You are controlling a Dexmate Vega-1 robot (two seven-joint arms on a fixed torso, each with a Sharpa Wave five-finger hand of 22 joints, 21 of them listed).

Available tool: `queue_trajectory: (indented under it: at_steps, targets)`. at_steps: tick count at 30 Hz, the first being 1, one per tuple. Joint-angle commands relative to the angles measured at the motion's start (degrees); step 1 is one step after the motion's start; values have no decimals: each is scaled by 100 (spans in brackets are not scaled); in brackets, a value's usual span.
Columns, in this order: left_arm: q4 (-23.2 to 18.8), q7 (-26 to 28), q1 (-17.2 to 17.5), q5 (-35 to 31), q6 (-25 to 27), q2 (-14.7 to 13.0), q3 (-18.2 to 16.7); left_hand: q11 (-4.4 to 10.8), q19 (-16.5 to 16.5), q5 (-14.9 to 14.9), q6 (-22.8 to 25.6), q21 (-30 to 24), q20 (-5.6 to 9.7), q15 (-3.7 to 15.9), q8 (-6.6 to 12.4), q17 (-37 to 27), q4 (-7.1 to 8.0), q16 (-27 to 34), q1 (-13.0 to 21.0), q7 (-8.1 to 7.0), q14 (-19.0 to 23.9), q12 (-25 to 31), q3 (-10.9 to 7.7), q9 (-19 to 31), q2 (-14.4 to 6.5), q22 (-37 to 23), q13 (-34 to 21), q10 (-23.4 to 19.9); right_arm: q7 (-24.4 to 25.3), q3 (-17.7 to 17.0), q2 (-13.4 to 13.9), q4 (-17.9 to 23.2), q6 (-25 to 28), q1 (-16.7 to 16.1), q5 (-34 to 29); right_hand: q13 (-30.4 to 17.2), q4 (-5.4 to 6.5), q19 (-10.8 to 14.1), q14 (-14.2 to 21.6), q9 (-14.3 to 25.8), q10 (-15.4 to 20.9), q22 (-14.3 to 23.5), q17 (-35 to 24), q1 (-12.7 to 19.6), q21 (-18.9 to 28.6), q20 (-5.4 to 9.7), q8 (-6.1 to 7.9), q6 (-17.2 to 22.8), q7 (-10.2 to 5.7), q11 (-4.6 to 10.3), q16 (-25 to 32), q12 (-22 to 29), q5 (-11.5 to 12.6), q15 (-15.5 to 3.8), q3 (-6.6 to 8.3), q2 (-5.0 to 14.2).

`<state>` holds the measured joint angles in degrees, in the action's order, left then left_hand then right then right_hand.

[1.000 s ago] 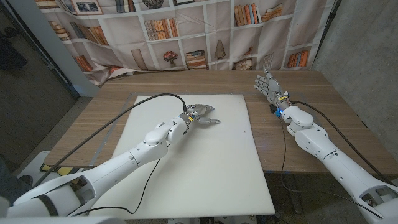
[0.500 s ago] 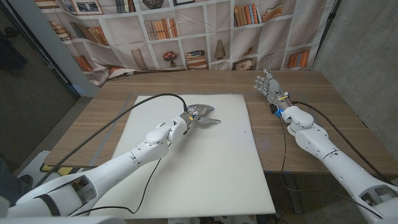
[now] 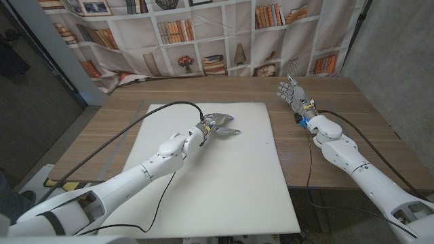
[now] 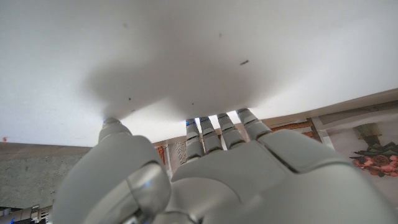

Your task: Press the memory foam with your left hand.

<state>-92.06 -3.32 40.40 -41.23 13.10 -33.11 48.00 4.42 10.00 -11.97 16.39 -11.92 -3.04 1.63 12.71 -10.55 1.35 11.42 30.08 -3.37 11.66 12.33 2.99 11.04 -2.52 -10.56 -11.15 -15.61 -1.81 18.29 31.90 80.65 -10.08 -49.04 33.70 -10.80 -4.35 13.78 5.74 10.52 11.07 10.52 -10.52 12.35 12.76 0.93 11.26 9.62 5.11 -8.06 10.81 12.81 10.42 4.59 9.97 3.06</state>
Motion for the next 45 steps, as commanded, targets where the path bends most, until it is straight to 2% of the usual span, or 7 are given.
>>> queue_trajectory:
  at_steps: [1, 25, 45]
  targets:
    - [-97, 127, -6, 19, -60, -29, -67, -22, 25, -38, 60, -25, 31, 14, -1, -17, -39, 8, 54, -22, 62, 8, 10, 11, -8, -7, -7, -43, 61, 3, 0, 93, -17, -38, -28, -10, -48, 46, 28, 34, 31, 16, -9, 36, -24, 3, 0, 33, 5, 19, -17, 4, -1, -5, 10, 10]
    - [-298, 382, 1, -32, -66, -141, -198, -17, 25, -35, 82, -20, 40, 14, -13, -18, -46, -4, 83, -14, 68, -4, 19, 11, -23, -7, -7, -55, 219, 11, 20, 319, -62, -136, -101, -11, -62, 53, 21, 34, 32, 16, -11, 38, -30, 4, -1, 35, 7, 7, -20, -1, -6, -8, 10, 8]
    - [-579, 436, 44, -126, 127, -196, -266, -5, 23, -32, 110, -15, 47, 25, -19, -19, -48, -8, 105, -27, 81, -3, 28, 12, -37, -7, -8, -92, 85, 5, -33, 137, -197, -63, -49, -11, -72, 54, 27, 34, 36, 16, -12, 36, -38, 1, -1, 35, 3, 9, -18, -5, -9, -14, 6, 5]
